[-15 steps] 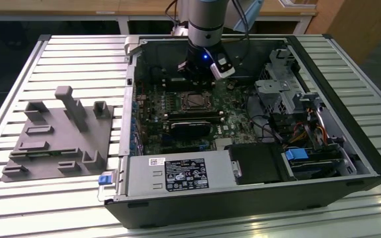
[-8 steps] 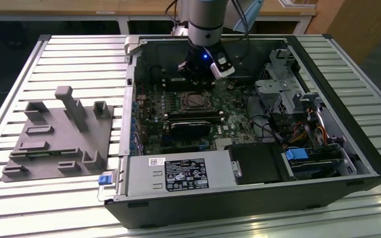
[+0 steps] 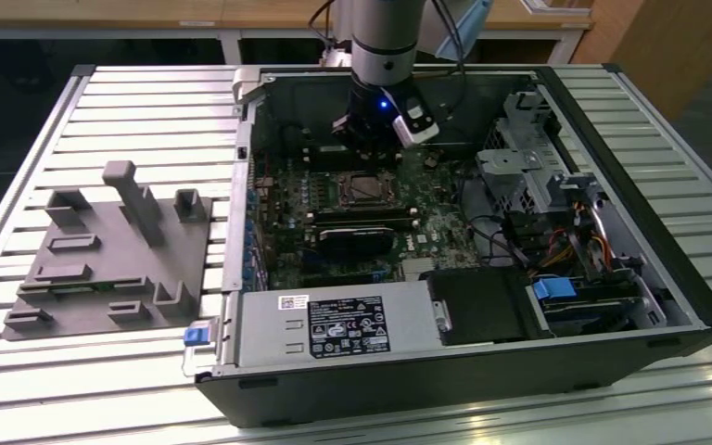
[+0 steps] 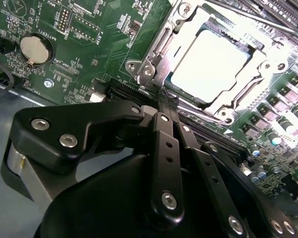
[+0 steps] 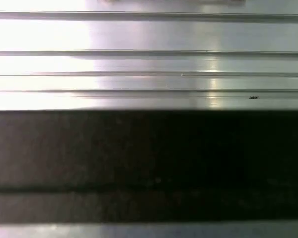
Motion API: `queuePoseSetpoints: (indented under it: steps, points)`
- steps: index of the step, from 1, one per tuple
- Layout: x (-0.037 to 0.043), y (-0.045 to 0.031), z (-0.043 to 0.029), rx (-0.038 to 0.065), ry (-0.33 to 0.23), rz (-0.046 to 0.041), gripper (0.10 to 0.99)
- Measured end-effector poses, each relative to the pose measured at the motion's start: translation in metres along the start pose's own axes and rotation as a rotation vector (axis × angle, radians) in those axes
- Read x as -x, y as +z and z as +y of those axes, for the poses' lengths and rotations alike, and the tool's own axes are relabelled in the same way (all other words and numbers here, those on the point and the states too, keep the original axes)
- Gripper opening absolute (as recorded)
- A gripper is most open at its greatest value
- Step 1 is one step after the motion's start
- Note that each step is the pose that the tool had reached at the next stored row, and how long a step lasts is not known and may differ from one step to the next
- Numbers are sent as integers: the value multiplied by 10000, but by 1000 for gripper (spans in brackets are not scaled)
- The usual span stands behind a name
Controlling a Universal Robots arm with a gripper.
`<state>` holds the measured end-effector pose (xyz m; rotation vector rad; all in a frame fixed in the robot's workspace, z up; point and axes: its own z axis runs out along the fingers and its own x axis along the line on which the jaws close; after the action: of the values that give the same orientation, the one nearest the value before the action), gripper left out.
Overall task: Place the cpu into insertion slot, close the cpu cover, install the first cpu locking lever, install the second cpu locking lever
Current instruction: 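Install the first cpu locking lever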
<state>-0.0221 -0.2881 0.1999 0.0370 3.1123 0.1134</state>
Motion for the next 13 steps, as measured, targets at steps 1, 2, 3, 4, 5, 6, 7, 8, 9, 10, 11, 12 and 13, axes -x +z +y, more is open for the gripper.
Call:
queuePoseSetpoints:
  steps: [1, 2, 3, 4, 5, 6, 7, 8, 9, 10, 11, 12, 13]
  points:
    - [0, 3, 3, -21, -1, 0, 106]
    - [1, 6, 6, -40, -2, 0, 106]
    - [2, 9, 8, -50, -2, 0, 106]
    - [3, 13, 11, -60, -3, -2, 106]
    - [3, 16, 14, -74, -3, -3, 106]
    - [4, 17, 15, -88, -4, -2, 106]
    - [4, 17, 16, -96, -4, -2, 106]
    - [4, 16, 16, -100, -4, -1, 106]
    - [4, 10, 16, -103, -3, -1, 106]
    - [4, 4, 17, -100, -3, -3, 106]
    - [5, 1, 18, -103, -3, -2, 106]
    - [5, 2, 19, -115, -4, -6, 106]
    - [5, 1, 18, -147, -4, -5, 106]
